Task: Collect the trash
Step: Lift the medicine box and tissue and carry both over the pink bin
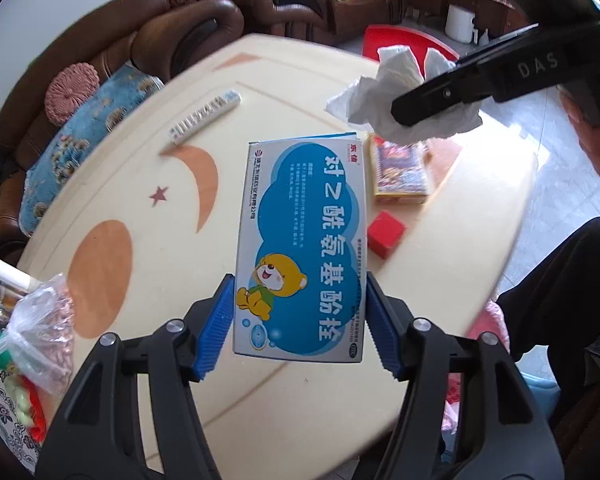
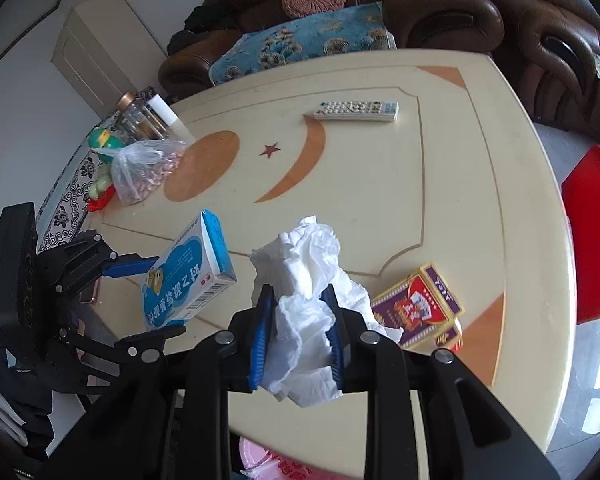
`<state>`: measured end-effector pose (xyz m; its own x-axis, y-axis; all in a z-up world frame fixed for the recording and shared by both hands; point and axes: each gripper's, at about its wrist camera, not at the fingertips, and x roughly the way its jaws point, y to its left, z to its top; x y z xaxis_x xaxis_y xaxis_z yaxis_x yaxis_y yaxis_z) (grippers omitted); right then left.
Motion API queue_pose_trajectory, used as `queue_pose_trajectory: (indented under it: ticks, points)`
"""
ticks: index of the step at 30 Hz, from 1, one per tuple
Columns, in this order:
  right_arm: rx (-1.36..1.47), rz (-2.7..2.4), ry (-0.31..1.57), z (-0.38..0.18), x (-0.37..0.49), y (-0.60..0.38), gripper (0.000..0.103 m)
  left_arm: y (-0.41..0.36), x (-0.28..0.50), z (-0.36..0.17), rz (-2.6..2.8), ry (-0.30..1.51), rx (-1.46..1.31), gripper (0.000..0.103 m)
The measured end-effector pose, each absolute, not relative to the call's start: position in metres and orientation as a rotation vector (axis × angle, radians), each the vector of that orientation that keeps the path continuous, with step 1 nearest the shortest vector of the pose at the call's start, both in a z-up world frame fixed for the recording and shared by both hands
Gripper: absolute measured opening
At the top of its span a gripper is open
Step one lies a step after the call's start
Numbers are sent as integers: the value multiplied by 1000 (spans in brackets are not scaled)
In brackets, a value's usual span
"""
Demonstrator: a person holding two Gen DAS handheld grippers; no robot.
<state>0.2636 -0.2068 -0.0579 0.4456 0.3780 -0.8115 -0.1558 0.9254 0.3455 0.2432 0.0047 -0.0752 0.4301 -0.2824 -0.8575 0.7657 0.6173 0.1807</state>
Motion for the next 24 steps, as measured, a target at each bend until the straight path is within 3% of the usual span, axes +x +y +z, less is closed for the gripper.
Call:
queue_pose_trajectory:
  ticks: [11, 24]
  points:
    - [197, 356, 1021, -18, 158, -191, 25, 23, 146, -37, -723, 830, 607, 62]
    - [180, 379, 1079, -45, 63, -176, 25, 29, 63, -51, -748, 834, 620, 62]
